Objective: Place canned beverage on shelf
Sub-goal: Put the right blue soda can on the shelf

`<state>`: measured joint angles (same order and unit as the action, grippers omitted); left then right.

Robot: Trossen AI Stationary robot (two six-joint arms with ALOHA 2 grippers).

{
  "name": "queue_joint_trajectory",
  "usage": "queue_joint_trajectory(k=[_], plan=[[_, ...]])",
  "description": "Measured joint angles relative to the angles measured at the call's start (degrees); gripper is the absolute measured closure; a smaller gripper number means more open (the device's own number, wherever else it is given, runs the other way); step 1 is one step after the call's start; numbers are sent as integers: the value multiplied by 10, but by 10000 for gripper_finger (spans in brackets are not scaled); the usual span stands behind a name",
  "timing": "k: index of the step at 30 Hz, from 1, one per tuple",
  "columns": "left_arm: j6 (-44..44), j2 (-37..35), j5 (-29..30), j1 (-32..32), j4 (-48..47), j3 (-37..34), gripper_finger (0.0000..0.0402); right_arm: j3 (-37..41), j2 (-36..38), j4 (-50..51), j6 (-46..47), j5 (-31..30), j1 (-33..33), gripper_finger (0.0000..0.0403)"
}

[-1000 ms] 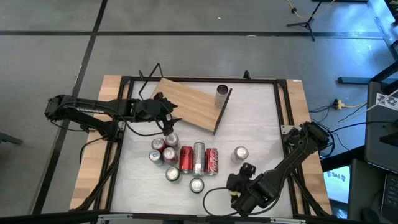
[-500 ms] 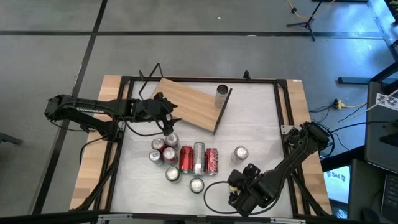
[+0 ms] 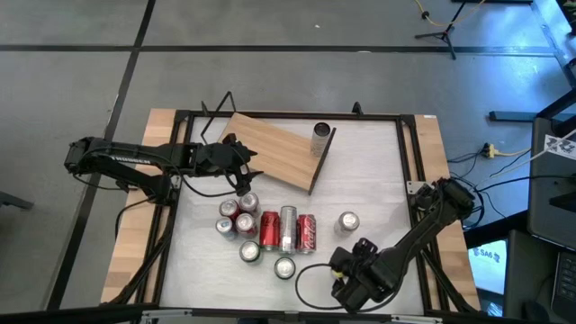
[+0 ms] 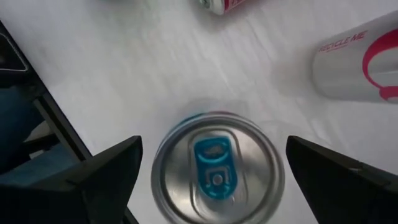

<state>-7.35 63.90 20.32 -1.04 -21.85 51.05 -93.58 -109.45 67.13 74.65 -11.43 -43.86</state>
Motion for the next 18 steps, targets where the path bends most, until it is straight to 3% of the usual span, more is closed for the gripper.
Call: queue_joint_trajectory(k=[5, 15, 18], plan=[[0, 0, 0, 0, 0, 0, 114, 0, 0, -1, 0, 0, 0, 36], [0, 0, 0, 0, 0, 0, 114, 0, 0, -2, -2, 0, 0, 165], [0, 0, 0, 0, 0, 0, 114, 0, 0, -3, -16, -1, 0, 184]])
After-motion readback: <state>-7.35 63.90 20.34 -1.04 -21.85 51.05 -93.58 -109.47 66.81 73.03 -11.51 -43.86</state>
